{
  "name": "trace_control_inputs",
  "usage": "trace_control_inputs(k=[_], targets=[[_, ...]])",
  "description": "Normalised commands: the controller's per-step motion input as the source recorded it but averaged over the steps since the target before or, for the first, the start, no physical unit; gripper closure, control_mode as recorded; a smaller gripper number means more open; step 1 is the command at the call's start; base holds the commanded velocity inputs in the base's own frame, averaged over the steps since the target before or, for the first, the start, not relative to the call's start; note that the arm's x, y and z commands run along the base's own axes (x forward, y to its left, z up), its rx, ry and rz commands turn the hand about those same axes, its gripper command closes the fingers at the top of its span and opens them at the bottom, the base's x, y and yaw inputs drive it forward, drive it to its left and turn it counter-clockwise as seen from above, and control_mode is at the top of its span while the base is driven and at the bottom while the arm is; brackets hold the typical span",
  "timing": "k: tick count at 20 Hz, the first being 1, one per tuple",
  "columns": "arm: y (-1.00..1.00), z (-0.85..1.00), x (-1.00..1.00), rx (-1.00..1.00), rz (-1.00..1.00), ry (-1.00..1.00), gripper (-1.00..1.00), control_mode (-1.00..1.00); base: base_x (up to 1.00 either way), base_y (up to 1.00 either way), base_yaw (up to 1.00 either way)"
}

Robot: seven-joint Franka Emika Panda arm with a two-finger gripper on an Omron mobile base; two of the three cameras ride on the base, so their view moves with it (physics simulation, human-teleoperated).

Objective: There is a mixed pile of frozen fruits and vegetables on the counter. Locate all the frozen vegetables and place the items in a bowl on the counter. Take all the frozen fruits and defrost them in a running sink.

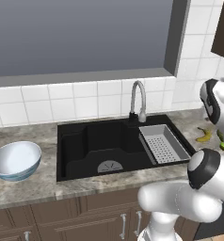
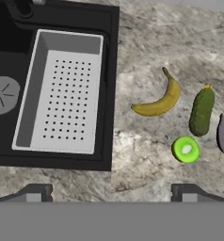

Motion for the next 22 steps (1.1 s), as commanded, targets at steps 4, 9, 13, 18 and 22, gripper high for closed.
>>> trace_control_inputs(k=[4,9,13,18,22], targets=[[-0.26,-0.21,0.00,-0.07,-0.02,0.00,-1.00,-1.00,0.00,0.00,0.00],[-0.16,-0.21,0.09,-0.09,-0.05,0.00,-1.00,-1.00,0.00,0.00,0.00],[-0.12,-0.18,0.15,-0.08,-0.09,0.00,-1.00,-1.00,0.00,0.00,0.00],[-0.13,-0.09,0.19,-0.04,-0.10,0.02,-1.00,-1.00,0.00,0.00,0.00],[-0.14,-0.01,0.17,0.00,-0.10,0.04,-1.00,-1.00,0.00,0.00,0.00]])
